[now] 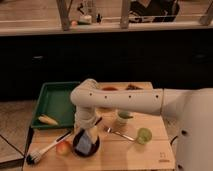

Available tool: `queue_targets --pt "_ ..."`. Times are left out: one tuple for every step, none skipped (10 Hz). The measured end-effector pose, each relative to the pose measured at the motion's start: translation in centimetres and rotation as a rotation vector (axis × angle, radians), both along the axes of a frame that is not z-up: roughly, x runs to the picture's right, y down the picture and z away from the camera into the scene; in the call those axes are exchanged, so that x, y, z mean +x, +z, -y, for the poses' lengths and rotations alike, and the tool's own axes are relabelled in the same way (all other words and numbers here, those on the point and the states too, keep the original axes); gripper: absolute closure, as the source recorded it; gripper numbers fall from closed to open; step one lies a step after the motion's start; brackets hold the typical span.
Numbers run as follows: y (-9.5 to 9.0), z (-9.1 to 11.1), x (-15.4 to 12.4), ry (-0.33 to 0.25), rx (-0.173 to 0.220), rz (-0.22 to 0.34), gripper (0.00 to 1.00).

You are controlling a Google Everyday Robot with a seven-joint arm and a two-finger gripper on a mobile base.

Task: Place sponge in purple bowl

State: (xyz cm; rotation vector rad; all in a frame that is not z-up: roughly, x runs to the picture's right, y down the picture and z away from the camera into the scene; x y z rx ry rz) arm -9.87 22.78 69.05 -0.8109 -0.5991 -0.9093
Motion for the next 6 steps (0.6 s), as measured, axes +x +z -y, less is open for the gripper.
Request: queue_targets --pt "-0.01 0.01 -0.07 -0.004 0.000 0.000 0.20" --pt "-0.04 0.04 -0.20 -0.007 0.000 0.001 0.20" --pt "-0.05 0.04 -0.19 -0.009 0.000 0.001 0.20" --pt "-0.05 0.04 -0.07 -0.010 0.001 0.001 0.20" --pt "-0.13 0.01 0.13 -0.013 0.004 0.005 0.20" --pt "-0.16 0.05 0.32 -0.013 0.007 0.005 0.20"
